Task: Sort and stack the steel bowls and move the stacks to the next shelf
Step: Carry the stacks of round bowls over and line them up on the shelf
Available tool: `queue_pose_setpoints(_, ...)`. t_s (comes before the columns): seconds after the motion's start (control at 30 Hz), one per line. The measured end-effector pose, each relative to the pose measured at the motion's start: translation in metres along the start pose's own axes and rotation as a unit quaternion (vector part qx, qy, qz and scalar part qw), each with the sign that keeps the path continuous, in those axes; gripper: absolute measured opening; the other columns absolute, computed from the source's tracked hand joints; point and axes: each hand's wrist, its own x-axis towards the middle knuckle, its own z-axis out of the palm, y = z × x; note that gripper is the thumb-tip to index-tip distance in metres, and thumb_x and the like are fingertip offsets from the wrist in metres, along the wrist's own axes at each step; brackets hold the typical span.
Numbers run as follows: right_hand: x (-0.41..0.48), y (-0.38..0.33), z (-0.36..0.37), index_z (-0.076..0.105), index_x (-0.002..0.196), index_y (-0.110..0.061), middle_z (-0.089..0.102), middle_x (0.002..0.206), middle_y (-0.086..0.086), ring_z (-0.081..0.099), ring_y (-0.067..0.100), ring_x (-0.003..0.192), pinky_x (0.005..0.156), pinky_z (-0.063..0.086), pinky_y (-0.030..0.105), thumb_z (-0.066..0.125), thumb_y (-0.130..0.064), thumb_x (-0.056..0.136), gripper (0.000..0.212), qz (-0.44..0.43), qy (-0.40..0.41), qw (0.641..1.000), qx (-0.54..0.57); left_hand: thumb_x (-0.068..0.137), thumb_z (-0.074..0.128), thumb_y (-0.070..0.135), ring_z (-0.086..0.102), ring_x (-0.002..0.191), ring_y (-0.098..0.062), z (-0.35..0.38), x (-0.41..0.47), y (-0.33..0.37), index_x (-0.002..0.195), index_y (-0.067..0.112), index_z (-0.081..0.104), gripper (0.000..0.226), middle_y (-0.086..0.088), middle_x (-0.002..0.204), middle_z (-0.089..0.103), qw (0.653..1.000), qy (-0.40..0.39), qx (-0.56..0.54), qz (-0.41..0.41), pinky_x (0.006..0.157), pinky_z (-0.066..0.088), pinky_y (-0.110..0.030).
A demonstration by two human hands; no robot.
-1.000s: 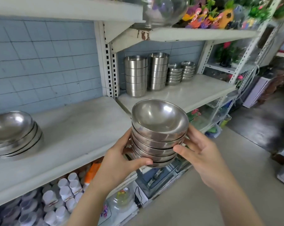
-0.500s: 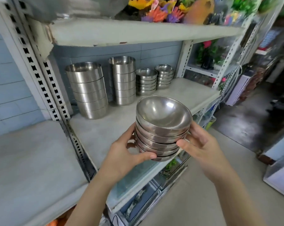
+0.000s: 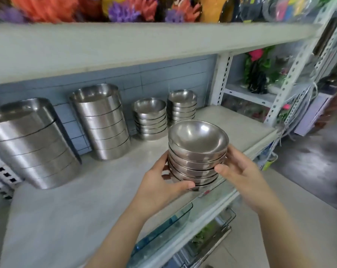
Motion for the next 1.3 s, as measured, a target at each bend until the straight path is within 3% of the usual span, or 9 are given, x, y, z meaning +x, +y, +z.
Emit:
queue_pose_setpoints(0.17, 0.077, 0.036, -0.082, 0.047, 0.140, -0.036, 0.059, 0.137, -0.022, 0.053, -0.003, 0.128, 0.094, 0.049, 0.014, 0.079, -0.027, 0.081, 0.068, 0.027, -0.055, 0.998, 0.007, 0.057, 0.091, 0.035, 0.058, 0.106, 0.007, 0.064, 0.080, -0.005, 0.131, 0.039, 0.049, 0.086, 0.018, 0.115, 0.065, 0.998, 0.041, 0.000, -0.037, 0.088, 0.047, -0.011)
queue_pose_setpoints(0.37, 0.146, 0.060, -0.158, 0.042, 0.136, -0.038, 0.059, 0.121, -0.040, 0.052, -0.017, 0.119, 0.085, 0.044, 0.003, 0.068, -0.016, 0.082, 0.064, 0.058, -0.111, 0.992, 0.010, 0.047, 0.088, 0.054, 0.059, 0.110, 0.000, 0.130, 0.149, -0.008, 0.133, 0.026, 0.051, 0.097, 0.014, 0.114, 0.067, 0.993, 0.095, 0.019, -0.067, 0.093, 0.050, -0.021)
queue_pose_setpoints(0.5, 0.179, 0.076, -0.187, 0.039, 0.128, -0.048, 0.055, 0.113, -0.049, 0.048, -0.027, 0.113, 0.083, 0.040, -0.002, 0.067, -0.018, 0.082, 0.062, 0.072, -0.141, 0.987, 0.001, 0.050, 0.091, 0.044, 0.060, 0.101, 0.009, 0.156, 0.180, -0.012, 0.134, 0.028, 0.049, 0.095, 0.014, 0.114, 0.066, 0.989, 0.119, 0.025, -0.082, 0.083, 0.048, -0.009)
queue_pose_setpoints(0.7, 0.219, 0.092, -0.214, 0.037, 0.130, -0.051, 0.048, 0.129, -0.039, 0.045, -0.025, 0.119, 0.087, 0.039, -0.001, 0.066, -0.028, 0.079, 0.063, 0.070, -0.165, 0.984, 0.007, 0.058, 0.091, 0.039, 0.056, 0.099, 0.016, 0.174, 0.220, -0.012, 0.134, 0.040, 0.043, 0.090, 0.021, 0.115, 0.062, 0.984, 0.143, 0.046, -0.092, 0.079, 0.044, -0.004)
queue_pose_setpoints(0.87, 0.262, 0.108, -0.234, 0.043, 0.143, -0.026, 0.054, 0.138, -0.019, 0.055, -0.009, 0.122, 0.089, 0.045, 0.007, 0.072, -0.015, 0.078, 0.072, 0.033, -0.169, 0.985, -0.009, 0.065, 0.089, 0.032, 0.061, 0.097, 0.011, 0.184, 0.264, -0.016, 0.127, 0.040, 0.041, 0.079, 0.025, 0.111, 0.062, 0.983, 0.143, 0.038, -0.106, 0.080, 0.046, -0.005)
queue_pose_setpoints(0.97, 0.292, 0.120, -0.237, 0.047, 0.144, -0.025, 0.057, 0.139, -0.019, 0.055, 0.001, 0.127, 0.095, 0.047, 0.012, 0.075, -0.015, 0.079, 0.071, 0.013, -0.168, 0.985, -0.026, 0.071, 0.086, 0.021, 0.058, 0.084, 0.024, 0.190, 0.291, -0.017, 0.124, 0.039, 0.035, 0.076, 0.026, 0.110, 0.058, 0.981, 0.158, 0.027, -0.107, 0.069, 0.040, 0.003)
queue_pose_setpoints(1.07, 0.322, 0.130, -0.239, 0.045, 0.139, -0.039, 0.054, 0.136, -0.032, 0.051, -0.003, 0.129, 0.094, 0.046, 0.011, 0.074, -0.012, 0.084, 0.068, 0.002, -0.170, 0.985, -0.033, 0.072, 0.085, 0.017, 0.060, 0.092, 0.019, 0.191, 0.318, -0.024, 0.124, 0.034, 0.043, 0.069, 0.016, 0.116, 0.063, 0.980, 0.168, 0.017, -0.107, 0.074, 0.044, -0.002)
queue_pose_setpoints(1.13, 0.340, 0.137, -0.239, 0.044, 0.139, -0.040, 0.053, 0.141, -0.023, 0.050, -0.004, 0.130, 0.091, 0.044, 0.007, 0.072, -0.010, 0.086, 0.067, 0.000, -0.174, 0.984, -0.039, 0.072, 0.085, 0.016, 0.060, 0.091, 0.018, 0.190, 0.334, -0.029, 0.115, 0.039, 0.046, 0.062, 0.017, 0.113, 0.063, 0.977, 0.183, 0.012, -0.108, 0.078, 0.047, -0.005)
queue_pose_setpoints(1.3, 0.372, 0.148, -0.240, 0.043, 0.149, -0.019, 0.052, 0.145, -0.015, 0.049, -0.009, 0.128, 0.099, 0.039, 0.006, 0.069, -0.010, 0.089, 0.066, 0.005, -0.197, 0.979, -0.048, 0.070, 0.086, 0.031, 0.056, 0.096, 0.014, 0.185, 0.362, -0.034, 0.127, 0.033, 0.044, 0.071, 0.021, 0.114, 0.060, 0.972, 0.197, 0.041, -0.124, 0.081, 0.044, -0.006)
